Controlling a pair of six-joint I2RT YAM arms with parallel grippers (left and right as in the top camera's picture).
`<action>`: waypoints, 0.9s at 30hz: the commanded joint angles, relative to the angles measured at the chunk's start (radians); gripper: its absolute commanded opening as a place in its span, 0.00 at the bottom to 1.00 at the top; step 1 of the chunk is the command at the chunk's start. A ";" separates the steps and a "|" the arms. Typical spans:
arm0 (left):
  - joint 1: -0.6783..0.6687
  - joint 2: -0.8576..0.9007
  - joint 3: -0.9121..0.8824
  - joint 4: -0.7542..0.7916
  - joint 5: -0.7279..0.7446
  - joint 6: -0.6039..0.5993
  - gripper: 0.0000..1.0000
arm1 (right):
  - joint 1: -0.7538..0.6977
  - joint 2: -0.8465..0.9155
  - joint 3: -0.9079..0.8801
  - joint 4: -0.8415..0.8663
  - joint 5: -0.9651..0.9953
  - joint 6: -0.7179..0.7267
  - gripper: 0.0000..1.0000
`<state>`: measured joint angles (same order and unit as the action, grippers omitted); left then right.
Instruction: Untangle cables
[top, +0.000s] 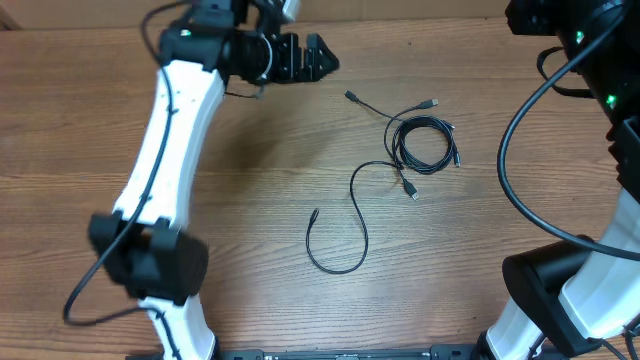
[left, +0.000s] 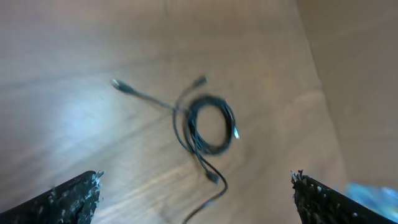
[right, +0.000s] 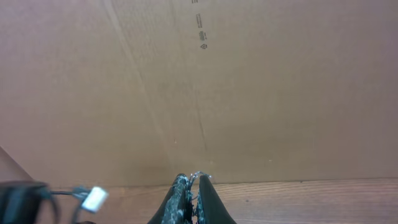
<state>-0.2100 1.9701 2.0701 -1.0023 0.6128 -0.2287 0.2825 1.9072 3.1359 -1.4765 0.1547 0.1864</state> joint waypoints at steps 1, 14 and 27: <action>-0.006 -0.076 0.003 0.018 -0.183 0.027 0.99 | 0.003 -0.008 0.005 0.004 0.058 0.027 0.04; -0.006 -0.102 0.003 0.116 -0.219 0.011 1.00 | 0.003 0.012 0.005 -0.139 0.130 0.095 0.05; -0.005 -0.102 0.042 0.289 -0.442 0.011 1.00 | -0.044 0.037 -0.319 -0.216 0.087 0.247 0.78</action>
<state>-0.2100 1.8793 2.0834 -0.7330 0.2676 -0.2295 0.2436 1.9194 2.9238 -1.6920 0.2546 0.3664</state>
